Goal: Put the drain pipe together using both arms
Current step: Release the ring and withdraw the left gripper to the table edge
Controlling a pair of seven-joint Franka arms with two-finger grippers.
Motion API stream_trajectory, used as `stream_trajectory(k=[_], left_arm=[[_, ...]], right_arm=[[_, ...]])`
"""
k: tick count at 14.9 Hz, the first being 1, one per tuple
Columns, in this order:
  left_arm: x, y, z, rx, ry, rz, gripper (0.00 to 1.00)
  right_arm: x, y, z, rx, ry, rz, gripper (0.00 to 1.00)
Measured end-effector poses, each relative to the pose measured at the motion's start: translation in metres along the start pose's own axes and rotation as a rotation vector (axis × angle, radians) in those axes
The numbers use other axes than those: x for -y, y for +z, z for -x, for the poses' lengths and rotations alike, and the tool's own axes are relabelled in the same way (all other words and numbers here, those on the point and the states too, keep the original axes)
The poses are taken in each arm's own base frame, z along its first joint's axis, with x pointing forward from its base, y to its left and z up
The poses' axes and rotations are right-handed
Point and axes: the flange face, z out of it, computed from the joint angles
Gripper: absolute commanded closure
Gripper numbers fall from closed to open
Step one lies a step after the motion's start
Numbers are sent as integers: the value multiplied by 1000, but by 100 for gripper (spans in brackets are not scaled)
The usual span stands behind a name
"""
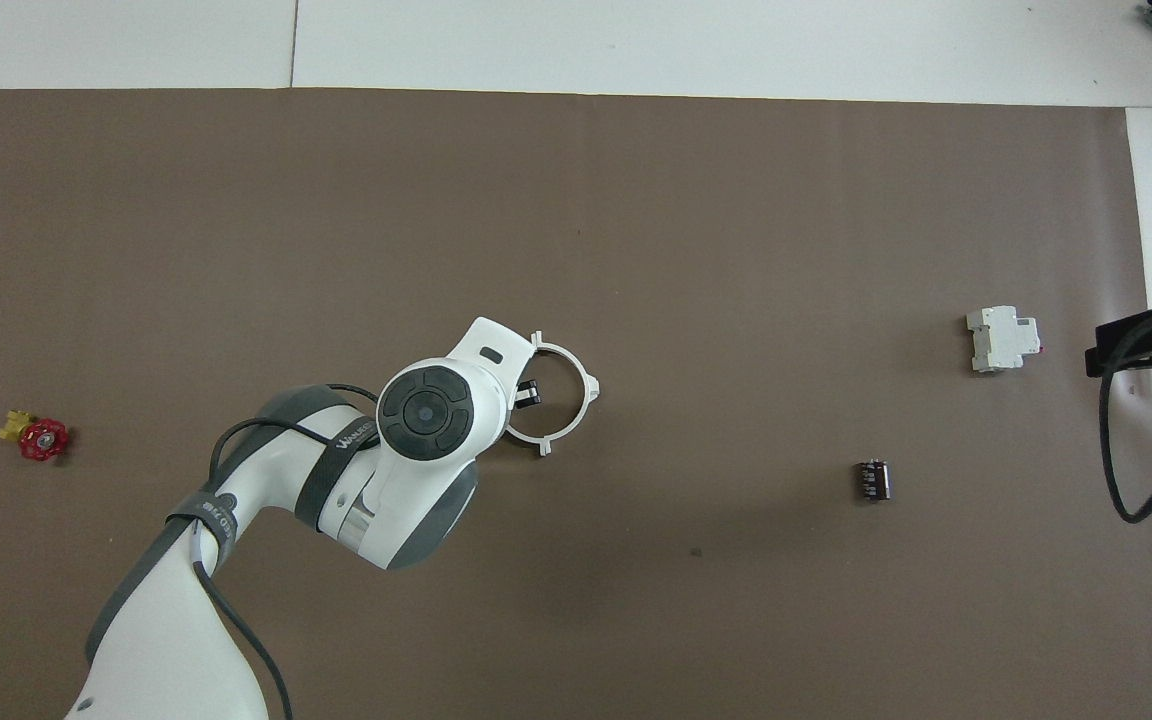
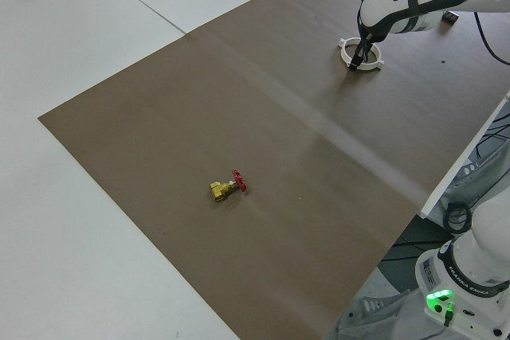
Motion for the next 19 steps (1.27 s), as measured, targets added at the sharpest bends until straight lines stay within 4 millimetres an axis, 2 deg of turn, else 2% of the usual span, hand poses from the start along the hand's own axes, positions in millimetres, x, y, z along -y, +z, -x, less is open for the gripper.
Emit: stream_trajectory(k=[7, 9, 10, 12, 15, 17, 19], left_arm=[[3, 1, -3, -5, -7, 2, 0], [14, -2, -15, -5, -23, -9, 0], [24, -9, -28, -2, -22, -17, 0], [57, -38, -64, 12, 11, -39, 0], [122, -98, -109, 40, 70, -62, 0], [167, -129, -129, 55, 108, -68, 0], [210, -150, -144, 71, 144, -73, 0]], right_arm=[[0, 0, 0, 0, 0, 0, 0], [0, 0, 0, 0, 0, 0, 0], [0, 0, 0, 0, 0, 0, 0], [0, 0, 0, 0, 0, 0, 0], [0, 0, 0, 0, 0, 0, 0], [0, 0, 0, 0, 0, 0, 0], [0, 0, 0, 0, 0, 0, 0]])
